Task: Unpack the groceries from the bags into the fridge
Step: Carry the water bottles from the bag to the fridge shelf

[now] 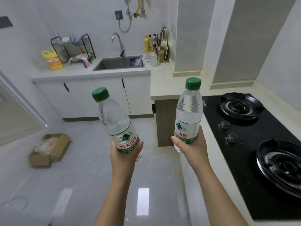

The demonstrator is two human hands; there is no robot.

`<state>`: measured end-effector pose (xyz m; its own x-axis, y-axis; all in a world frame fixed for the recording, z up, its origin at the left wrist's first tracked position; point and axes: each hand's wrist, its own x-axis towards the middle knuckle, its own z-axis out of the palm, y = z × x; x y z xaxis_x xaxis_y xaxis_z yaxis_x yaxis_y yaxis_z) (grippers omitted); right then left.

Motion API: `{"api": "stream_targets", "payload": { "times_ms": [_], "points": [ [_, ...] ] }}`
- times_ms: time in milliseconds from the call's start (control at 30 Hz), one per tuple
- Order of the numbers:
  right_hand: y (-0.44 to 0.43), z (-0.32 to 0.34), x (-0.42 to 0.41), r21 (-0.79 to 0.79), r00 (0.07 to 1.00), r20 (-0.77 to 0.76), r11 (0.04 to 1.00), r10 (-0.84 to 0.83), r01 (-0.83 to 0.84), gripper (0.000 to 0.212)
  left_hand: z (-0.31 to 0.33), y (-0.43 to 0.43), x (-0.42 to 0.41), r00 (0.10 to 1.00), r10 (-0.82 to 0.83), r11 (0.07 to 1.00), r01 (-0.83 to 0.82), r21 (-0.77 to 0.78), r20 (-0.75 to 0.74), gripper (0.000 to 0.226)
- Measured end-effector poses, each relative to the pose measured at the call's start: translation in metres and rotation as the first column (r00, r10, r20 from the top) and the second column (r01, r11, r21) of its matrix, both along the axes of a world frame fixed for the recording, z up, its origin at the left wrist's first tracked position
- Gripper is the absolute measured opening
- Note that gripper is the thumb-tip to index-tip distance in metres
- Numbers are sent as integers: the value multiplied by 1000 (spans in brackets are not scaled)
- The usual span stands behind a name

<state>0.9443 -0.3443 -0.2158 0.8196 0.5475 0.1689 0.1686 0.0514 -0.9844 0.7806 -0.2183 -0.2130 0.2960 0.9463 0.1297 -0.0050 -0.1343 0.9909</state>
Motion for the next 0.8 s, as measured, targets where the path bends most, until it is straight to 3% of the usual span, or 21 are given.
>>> {"api": "stream_targets", "payload": {
  "times_ms": [267,533,800],
  "points": [
    [91,19,-61,51,988,74,989,136,-140,58,16,70,-81,986,151,988,-153,32,65,74],
    [163,19,-121,57,950,95,951,297,-303,55,14,96,-160,945,313,948,-317,36,93,65],
    [221,14,-168,33,848,52,848,528,-530,47,14,94,-214,836,533,845,-535,-24,132,66]
  ]
}}
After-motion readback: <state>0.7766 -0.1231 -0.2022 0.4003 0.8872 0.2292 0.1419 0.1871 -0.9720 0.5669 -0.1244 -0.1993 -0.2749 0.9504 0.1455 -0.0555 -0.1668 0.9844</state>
